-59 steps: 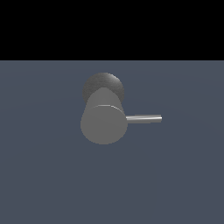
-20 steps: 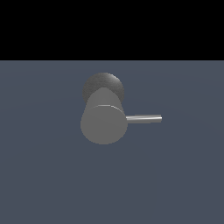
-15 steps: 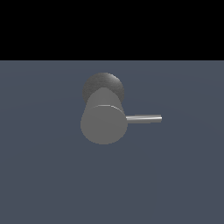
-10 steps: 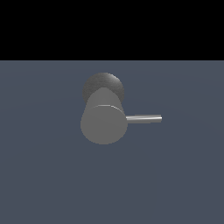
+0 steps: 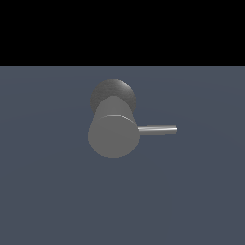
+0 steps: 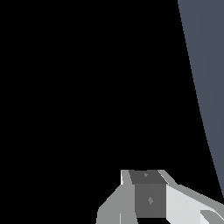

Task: Turn on the faucet by rotating a designated handle.

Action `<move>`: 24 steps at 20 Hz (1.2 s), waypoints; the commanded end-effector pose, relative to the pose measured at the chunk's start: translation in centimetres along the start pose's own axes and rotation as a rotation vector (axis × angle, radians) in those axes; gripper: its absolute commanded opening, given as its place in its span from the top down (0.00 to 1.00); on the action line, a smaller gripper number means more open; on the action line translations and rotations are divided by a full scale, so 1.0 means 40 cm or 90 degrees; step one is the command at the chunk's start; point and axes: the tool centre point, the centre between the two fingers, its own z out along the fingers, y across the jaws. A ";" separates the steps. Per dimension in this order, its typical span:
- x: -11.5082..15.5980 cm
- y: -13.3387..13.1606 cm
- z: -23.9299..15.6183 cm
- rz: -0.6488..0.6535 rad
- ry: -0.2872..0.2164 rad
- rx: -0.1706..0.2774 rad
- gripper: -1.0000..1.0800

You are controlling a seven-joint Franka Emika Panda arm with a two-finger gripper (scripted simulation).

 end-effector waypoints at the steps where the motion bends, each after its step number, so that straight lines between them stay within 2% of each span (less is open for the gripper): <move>1: 0.053 0.051 -0.037 0.044 0.048 0.025 1.00; 6: 0.140 0.182 -0.112 0.137 0.144 0.058 1.00; 11: 0.199 0.344 -0.188 0.237 0.239 0.072 1.00; 17: 0.220 0.546 -0.268 0.351 0.338 0.066 1.00; 24: 0.202 0.711 -0.329 0.442 0.412 0.047 1.00</move>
